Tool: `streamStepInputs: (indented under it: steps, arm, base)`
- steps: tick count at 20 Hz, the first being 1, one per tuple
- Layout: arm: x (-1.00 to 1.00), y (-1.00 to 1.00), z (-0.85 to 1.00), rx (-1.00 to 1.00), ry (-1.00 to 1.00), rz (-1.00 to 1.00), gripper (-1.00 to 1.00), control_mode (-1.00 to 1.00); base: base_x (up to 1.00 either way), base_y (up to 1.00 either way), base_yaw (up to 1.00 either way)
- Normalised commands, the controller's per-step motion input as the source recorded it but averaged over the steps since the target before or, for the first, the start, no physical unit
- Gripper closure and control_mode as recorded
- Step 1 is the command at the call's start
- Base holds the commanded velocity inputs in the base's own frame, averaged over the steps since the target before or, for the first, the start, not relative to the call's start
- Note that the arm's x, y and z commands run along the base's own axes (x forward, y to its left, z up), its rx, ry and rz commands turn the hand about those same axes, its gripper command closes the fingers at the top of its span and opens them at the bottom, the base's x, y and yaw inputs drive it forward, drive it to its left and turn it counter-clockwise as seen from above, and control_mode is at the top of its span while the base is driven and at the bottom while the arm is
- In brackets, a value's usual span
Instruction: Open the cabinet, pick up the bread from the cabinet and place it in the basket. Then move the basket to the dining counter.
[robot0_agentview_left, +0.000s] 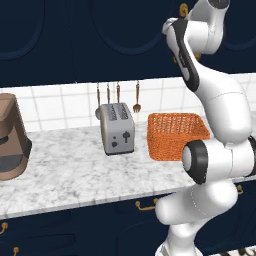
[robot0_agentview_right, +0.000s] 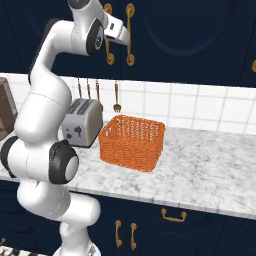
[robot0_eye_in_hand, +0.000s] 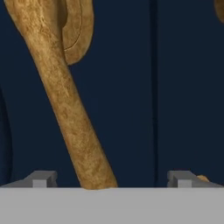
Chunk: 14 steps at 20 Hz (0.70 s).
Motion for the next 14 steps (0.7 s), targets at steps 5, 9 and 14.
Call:
streamStepInputs:
  steps: [5, 9, 14]
  arm:
    - [0.31, 0.07, -0.1, 0.0, -0.02, 0.0, 1.0, -1.0]
    - [0.17, 0.13, -0.03, 0.0, 0.0, 0.0, 1.0, -1.0]
    - [-0.2, -0.02, 0.0, 0.01, 0.0, 0.0, 1.0, -1.0]
  base:
    - [0.0, 0.0, 0.0]
    - [0.0, 0.0, 0.0]
    - [0.0, 0.0, 0.0]
